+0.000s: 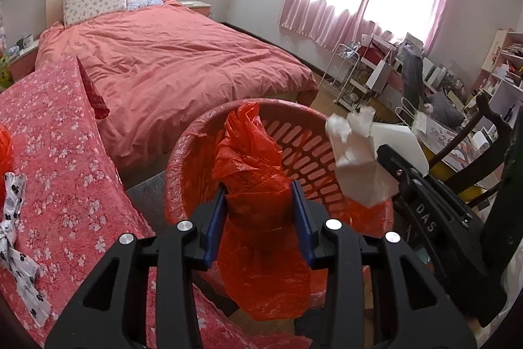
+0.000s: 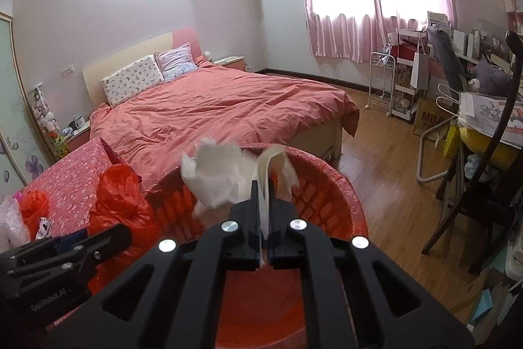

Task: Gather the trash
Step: 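Open both tools to drop the tissue and orange bag into the basket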

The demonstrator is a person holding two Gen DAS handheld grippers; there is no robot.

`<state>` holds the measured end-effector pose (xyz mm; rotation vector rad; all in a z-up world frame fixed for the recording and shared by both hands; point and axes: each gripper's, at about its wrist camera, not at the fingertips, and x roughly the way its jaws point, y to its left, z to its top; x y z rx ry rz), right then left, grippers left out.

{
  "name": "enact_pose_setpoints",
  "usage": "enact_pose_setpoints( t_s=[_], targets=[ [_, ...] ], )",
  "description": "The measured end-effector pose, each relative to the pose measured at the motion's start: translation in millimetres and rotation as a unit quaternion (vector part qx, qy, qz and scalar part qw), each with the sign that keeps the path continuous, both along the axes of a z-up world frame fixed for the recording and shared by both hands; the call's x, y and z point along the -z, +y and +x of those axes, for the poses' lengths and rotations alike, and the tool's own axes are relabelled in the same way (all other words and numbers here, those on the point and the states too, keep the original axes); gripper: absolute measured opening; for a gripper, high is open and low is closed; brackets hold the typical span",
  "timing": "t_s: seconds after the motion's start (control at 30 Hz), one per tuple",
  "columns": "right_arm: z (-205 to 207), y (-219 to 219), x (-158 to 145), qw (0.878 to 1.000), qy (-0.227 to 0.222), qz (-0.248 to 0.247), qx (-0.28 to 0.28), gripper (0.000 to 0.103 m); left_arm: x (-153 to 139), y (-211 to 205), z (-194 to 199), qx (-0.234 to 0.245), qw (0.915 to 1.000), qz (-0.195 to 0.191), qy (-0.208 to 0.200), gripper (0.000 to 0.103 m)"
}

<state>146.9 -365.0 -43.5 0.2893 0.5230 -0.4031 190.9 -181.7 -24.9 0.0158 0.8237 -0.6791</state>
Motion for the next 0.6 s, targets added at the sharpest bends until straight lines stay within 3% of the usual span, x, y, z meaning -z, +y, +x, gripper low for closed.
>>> enact_pose_setpoints(
  t_s=[0.03,0.17,0.37,0.6],
  targets=[
    [1,0,1,1.0,0.002,0.002,-0.001,0.007,1,0,0,-0.001,1.0,0.002,0.002,0.043],
    [1,-3,4,1.0,0.002,0.01,0.003,0.032,4,0,3,-0.01,0.9999,0.01,0.007,0.051],
    [-5,-1,3,1.0,0.004,0.003,0.009,0.042,4,12,3,-0.027,0.9994,0.02,0.008,0.055],
    [-12,28,-11,0.999,0.005,-0.05,-0.015,0.056,-9,48,-12,-0.061,0.997,0.039,-0.028,0.056]
  ],
)
